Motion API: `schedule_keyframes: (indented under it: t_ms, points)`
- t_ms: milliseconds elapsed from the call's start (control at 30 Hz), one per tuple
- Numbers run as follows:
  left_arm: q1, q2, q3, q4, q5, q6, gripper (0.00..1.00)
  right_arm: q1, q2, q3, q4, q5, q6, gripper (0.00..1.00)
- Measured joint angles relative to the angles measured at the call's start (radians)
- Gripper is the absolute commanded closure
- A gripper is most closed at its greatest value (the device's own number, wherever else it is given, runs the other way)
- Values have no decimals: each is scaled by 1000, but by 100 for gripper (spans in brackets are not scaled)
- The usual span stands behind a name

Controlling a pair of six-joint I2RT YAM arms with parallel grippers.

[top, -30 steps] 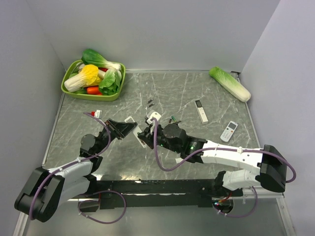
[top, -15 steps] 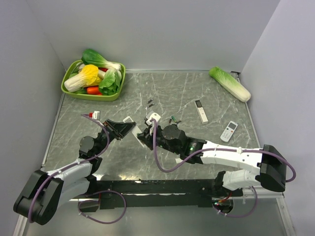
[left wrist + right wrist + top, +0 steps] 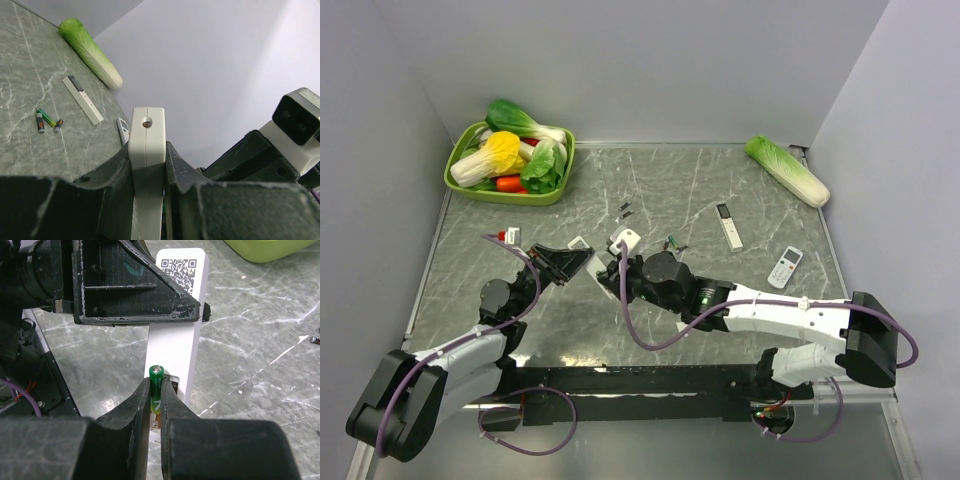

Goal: Load the batteries into the remote control
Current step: Load the battery into the remote control.

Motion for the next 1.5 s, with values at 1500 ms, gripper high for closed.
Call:
schedule_keyframes:
  t_ms: [1500]
  points:
    - [0, -36, -56, 3, -81, -27, 98, 10, 50, 66, -95, 12, -2, 86]
